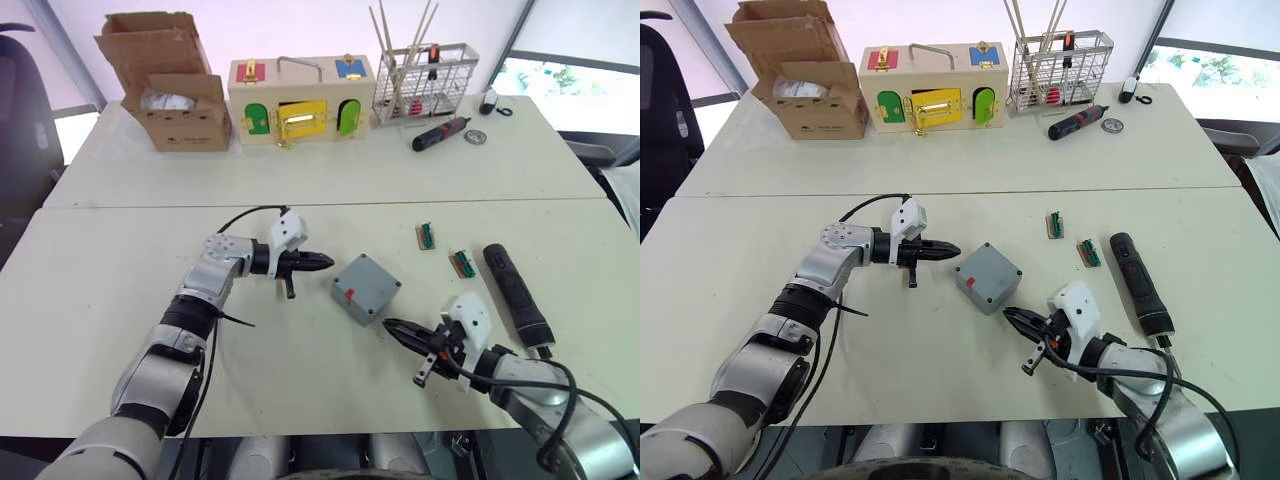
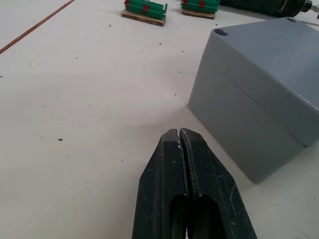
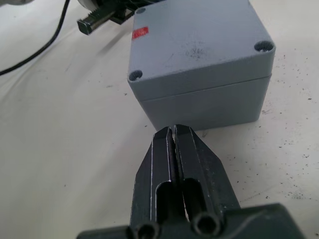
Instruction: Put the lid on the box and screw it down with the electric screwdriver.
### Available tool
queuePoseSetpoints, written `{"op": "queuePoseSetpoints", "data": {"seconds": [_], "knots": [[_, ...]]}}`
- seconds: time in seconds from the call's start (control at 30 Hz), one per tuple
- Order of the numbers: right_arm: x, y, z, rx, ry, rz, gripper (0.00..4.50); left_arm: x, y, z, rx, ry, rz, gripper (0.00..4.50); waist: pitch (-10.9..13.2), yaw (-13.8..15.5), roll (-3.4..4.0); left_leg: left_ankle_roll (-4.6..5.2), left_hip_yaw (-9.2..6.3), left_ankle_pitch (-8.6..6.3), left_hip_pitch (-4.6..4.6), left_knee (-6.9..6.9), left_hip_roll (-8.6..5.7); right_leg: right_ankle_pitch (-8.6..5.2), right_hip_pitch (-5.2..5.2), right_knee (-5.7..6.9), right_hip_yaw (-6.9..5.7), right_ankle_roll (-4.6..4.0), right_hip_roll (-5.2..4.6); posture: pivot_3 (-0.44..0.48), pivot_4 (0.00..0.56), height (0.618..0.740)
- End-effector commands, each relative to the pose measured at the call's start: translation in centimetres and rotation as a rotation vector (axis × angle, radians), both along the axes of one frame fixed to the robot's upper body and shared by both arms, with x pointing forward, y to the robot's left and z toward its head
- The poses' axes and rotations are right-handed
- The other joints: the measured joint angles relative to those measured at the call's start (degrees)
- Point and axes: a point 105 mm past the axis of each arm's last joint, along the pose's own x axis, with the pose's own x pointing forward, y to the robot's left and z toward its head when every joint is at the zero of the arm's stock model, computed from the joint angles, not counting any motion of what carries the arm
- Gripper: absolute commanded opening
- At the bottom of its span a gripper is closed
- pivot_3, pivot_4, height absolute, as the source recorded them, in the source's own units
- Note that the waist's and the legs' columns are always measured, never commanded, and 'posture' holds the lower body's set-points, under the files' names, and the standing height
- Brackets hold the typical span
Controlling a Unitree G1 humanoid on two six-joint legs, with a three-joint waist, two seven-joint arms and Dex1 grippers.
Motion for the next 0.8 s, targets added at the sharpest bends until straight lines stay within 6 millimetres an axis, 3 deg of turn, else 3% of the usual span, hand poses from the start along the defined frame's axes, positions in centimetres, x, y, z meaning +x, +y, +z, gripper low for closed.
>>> {"op": "queuePoseSetpoints", "data": {"seconds": [0.03, 0.23, 0.8], "knots": [[0.3, 0.2, 0.0, -0.012, -0.035, 0.006, 0.04, -1.3, -1.2, 0.1, 0.007, -0.026, -0.078, 0.0, 0.0, 0.0, 0.0, 0.0, 0.0, 0.0, 0.0, 0.0, 0.0, 0.0, 0.0, 0.0, 0.0, 0.0, 0.0, 0.0, 0.15, 0.737], [1.3, 0.0, 0.0, -0.044, -0.065, 0.014, 0.04, -3.3, -1.7, -0.5, 0.017, 0.0, -0.148, 0.0, 0.0, 0.0, 0.0, -0.01, -0.01, 0.01, 0.0, 0.0, 0.01, 0.0, -0.01, 0.01, 0.0, 0.0, 0.0, 0.0, 0.15, 0.737], [3.1, -2.1, 1.1, -0.134, -0.102, 0.07, 0.04, -6.1, -2.0, -0.9, 0.033, 0.038, -0.193, 0.0, 0.0, 0.0, 0.01, -0.03, -0.01, 0.01, 0.0, 0.0, 0.01, 0.0, 0.0, 0.0, 0.01, 0.0, -0.03, 0.0, 0.15, 0.737]]}}
